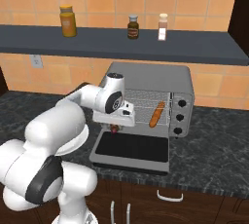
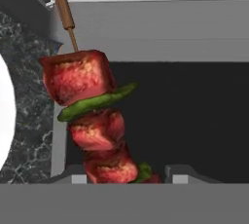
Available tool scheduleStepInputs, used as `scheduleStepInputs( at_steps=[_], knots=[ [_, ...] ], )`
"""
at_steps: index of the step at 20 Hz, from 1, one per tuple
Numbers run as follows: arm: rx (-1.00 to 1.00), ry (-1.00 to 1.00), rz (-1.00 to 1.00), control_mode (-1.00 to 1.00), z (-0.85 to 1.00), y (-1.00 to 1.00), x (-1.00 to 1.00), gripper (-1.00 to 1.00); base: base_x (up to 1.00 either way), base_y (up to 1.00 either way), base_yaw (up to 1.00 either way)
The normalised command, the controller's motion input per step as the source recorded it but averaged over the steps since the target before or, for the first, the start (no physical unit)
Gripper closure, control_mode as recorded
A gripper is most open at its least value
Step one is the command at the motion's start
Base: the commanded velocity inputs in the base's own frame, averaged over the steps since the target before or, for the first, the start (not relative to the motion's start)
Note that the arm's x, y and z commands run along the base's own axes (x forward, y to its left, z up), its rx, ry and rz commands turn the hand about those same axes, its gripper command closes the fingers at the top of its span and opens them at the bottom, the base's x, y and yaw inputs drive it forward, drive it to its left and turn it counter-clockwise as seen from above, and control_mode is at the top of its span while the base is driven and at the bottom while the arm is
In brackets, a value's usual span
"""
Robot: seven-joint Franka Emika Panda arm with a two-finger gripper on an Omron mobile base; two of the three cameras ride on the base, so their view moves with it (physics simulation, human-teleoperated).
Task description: Pick up the kebab skewer and baguette bread, and place them inside the toaster oven. Close the toaster oven door and start by setting the timer.
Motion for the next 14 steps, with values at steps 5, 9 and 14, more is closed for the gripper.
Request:
scheduleStepInputs(
  at_steps=[5,9,14],
  knots=[
    [0.00,-0.05,0.04,-1.00,-0.55,-0.41,0.43,1.00,0.00,0.00,0.00],
    [0.03,-0.21,0.16,-1.00,-0.46,-0.53,0.08,1.00,0.00,0.00,0.00],
    [0.05,-0.22,0.23,-1.00,-0.28,-0.33,0.34,1.00,0.00,0.00,0.00]
  ],
)
